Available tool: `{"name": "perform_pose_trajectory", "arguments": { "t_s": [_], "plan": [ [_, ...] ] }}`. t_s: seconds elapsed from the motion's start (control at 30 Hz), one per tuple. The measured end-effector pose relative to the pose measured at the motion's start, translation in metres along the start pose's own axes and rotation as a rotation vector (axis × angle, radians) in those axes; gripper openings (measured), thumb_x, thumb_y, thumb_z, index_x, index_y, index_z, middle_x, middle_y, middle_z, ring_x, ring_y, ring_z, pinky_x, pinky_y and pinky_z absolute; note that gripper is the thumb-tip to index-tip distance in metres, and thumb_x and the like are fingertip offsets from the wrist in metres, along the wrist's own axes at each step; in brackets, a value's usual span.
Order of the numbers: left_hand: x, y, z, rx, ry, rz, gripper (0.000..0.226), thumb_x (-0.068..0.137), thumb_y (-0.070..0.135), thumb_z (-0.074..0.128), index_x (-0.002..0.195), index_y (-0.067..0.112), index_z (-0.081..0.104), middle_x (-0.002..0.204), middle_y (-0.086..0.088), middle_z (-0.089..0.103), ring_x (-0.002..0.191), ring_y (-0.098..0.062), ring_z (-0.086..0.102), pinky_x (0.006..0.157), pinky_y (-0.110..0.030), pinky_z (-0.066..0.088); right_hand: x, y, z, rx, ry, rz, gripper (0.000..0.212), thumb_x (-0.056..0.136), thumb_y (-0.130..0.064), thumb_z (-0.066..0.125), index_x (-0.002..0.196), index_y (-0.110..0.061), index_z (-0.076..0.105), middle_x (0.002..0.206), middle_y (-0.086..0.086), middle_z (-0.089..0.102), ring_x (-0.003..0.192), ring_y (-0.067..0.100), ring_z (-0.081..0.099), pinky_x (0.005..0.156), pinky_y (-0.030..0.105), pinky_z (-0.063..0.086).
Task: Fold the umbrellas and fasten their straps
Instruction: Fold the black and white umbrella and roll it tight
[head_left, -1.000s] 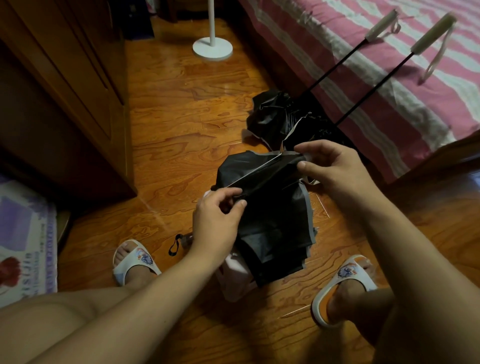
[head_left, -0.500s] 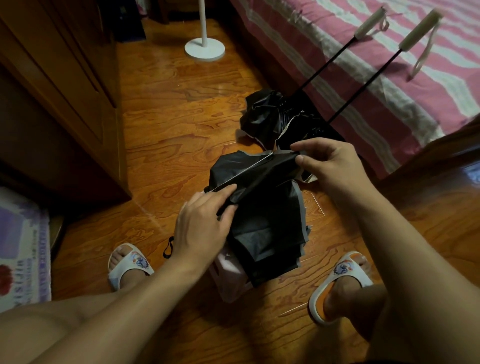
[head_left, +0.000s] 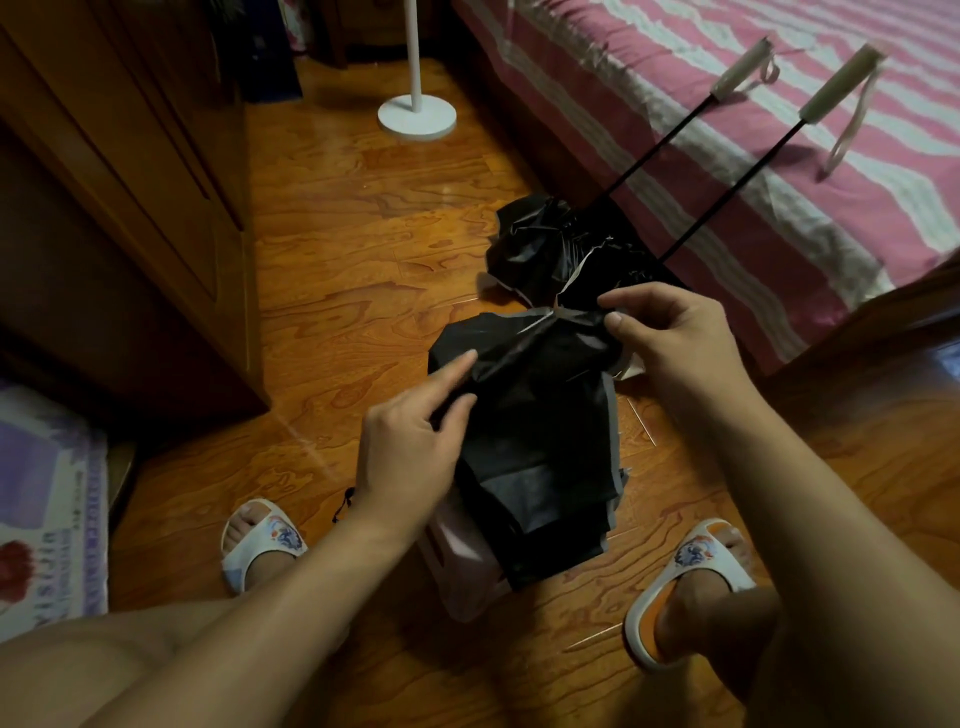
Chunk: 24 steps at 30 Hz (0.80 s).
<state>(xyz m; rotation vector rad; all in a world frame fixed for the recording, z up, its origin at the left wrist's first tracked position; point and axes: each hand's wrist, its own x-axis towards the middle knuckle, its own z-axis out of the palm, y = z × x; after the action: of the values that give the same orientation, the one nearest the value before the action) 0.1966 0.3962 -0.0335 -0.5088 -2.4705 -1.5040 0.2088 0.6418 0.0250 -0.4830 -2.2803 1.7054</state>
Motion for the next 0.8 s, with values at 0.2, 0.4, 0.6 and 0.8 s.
{"name": "perform_pose_trajectory", "arguments": {
  "t_s": [0.2,0.4,0.6,0.8],
  "plan": [
    [0.0035,0.0068,0.0017,-0.115,-0.083,-0.265,0.048,0.088,0.019,0.079,0.131,0.035,0.066,0.105,0.023,0.066,0.104,0.015,0.059,0.087,-0.01,0.05,-0.0029,-0.0032,0.0012,-0.022,-0.058,-0.048,0.021,0.095,-0.005,0.067,0.104,-0.021,0.077,0.097,-0.004,0.076,0.096,0.005,0.072,0.084,0.022,0.057],
    [0.0033,0.0027,0.003,0.031,-0.062,-0.184,0.032,0.089,0.019,0.077,0.12,0.026,0.074,0.092,0.011,0.067,0.089,0.001,0.061,0.078,-0.02,0.053,-0.0013,-0.0013,-0.0024,-0.031,-0.128,0.019,0.027,0.092,-0.006,0.072,0.113,-0.023,0.076,0.101,0.001,0.077,0.098,0.016,0.074,0.089,0.039,0.061],
    [-0.0033,-0.0019,-0.0033,0.163,-0.133,0.071,0.043,0.084,0.015,0.081,0.126,0.016,0.072,0.091,0.006,0.067,0.088,-0.003,0.06,0.079,-0.006,0.044,0.0027,0.0014,-0.0068,-0.039,-0.115,0.04,0.03,0.09,0.0,0.072,0.106,-0.025,0.079,0.1,-0.001,0.076,0.097,0.015,0.074,0.079,0.046,0.064],
    [-0.0026,0.0004,-0.0028,0.106,-0.024,0.059,0.026,0.086,0.012,0.079,0.112,0.013,0.078,0.085,0.006,0.065,0.082,-0.004,0.059,0.072,-0.009,0.045,0.0038,0.0034,-0.007,-0.05,-0.107,-0.019,0.031,0.089,0.0,0.073,0.1,-0.029,0.079,0.098,-0.004,0.077,0.098,0.011,0.073,0.08,0.024,0.06]
  ]
}}
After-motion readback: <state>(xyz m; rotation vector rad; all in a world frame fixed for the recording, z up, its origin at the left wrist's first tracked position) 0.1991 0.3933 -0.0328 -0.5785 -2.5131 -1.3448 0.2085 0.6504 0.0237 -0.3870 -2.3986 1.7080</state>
